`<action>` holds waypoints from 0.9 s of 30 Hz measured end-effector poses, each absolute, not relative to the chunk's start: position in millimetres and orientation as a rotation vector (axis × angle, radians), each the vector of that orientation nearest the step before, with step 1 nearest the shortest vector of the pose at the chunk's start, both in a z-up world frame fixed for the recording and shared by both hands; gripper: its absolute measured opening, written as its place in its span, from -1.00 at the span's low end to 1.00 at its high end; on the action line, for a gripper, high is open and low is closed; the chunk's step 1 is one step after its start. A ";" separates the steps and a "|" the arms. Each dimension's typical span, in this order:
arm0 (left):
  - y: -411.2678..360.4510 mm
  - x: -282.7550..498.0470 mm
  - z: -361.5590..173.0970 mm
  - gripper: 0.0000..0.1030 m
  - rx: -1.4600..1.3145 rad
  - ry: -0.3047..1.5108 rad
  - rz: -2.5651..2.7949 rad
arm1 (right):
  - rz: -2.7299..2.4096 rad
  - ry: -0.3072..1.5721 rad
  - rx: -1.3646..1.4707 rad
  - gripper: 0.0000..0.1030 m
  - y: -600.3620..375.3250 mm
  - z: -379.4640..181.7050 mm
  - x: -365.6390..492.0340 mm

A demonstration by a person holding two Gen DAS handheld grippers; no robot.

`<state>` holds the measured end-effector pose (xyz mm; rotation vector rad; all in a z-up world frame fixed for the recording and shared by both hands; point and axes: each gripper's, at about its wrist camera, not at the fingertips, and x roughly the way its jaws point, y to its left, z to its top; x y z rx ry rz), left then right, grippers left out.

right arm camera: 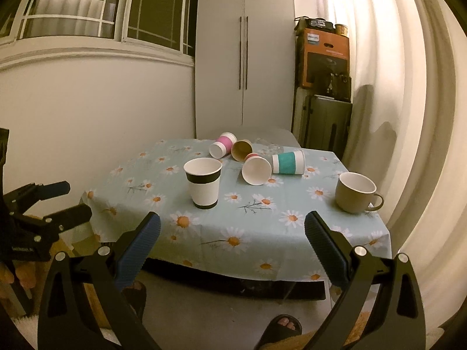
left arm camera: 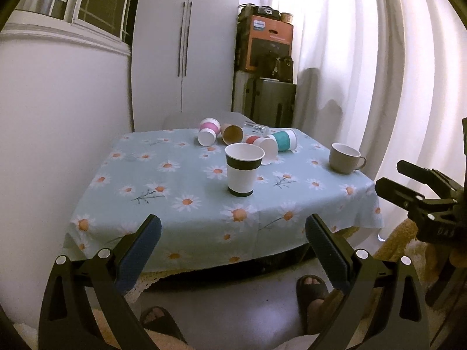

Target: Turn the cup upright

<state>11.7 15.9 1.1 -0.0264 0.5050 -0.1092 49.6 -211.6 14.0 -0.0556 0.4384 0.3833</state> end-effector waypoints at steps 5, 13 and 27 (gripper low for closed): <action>11.4 13.1 -0.5 0.87 -0.005 0.510 -0.104 | 0.386 0.440 -0.047 0.90 -212.2 13.7 49.9; 7.9 13.1 -3.1 0.87 0.020 0.517 -0.099 | 0.389 0.445 -0.046 0.90 -213.5 13.3 50.1; 13.5 12.4 -1.7 0.87 -0.004 0.516 -0.087 | 0.386 0.452 -0.044 0.90 -213.3 12.9 50.8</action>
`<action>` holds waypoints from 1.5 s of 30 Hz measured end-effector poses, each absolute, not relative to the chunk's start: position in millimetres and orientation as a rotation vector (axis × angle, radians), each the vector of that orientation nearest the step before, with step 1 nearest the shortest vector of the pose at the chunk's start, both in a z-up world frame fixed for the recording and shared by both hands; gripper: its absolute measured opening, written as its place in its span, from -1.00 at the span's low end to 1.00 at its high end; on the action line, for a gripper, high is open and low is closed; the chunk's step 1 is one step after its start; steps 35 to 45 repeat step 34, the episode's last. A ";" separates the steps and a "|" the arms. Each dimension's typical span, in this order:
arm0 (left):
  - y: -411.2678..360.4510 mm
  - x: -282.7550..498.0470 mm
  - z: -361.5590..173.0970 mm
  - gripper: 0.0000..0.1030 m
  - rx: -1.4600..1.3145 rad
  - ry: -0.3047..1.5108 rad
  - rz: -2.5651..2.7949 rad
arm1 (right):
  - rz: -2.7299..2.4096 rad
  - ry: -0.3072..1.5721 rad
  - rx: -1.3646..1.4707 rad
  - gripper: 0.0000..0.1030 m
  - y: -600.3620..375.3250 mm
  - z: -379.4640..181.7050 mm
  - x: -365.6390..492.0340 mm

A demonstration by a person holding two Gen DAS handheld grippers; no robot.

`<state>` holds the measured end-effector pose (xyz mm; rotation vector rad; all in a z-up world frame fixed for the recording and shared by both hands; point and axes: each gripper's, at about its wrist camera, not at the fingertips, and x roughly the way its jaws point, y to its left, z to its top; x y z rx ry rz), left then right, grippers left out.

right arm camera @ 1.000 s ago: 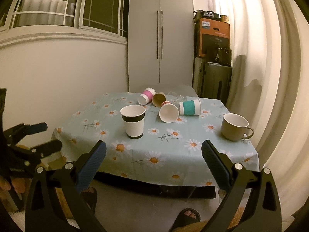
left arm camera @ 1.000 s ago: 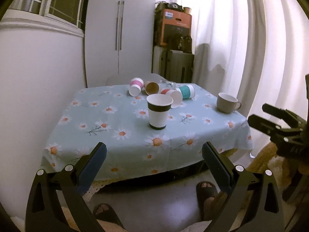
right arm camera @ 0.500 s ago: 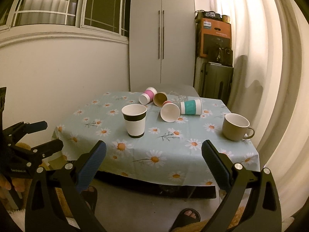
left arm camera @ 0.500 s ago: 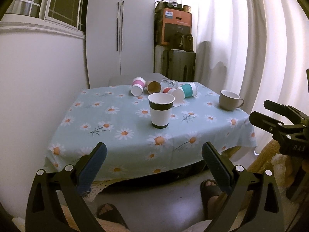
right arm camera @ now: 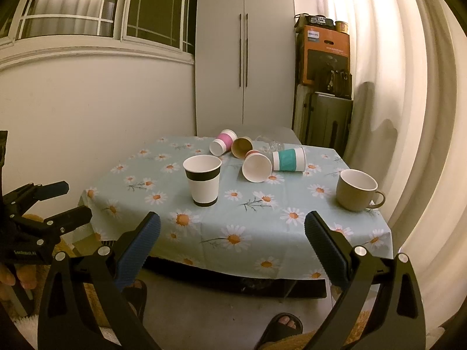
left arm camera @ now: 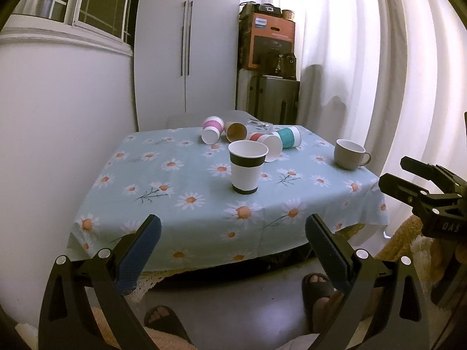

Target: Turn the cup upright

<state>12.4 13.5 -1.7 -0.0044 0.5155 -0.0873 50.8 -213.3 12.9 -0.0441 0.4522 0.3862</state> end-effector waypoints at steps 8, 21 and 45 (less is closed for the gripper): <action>13.9 12.8 -1.9 0.87 -0.006 0.517 -0.089 | 0.387 0.458 -0.045 0.90 -214.2 12.4 52.2; 13.6 13.2 -1.6 0.87 -0.007 0.518 -0.089 | 0.388 0.459 -0.046 0.90 -214.6 12.4 52.4; 14.5 13.4 -2.5 0.87 -0.008 0.520 -0.092 | 0.389 0.458 -0.049 0.90 -216.4 12.1 51.9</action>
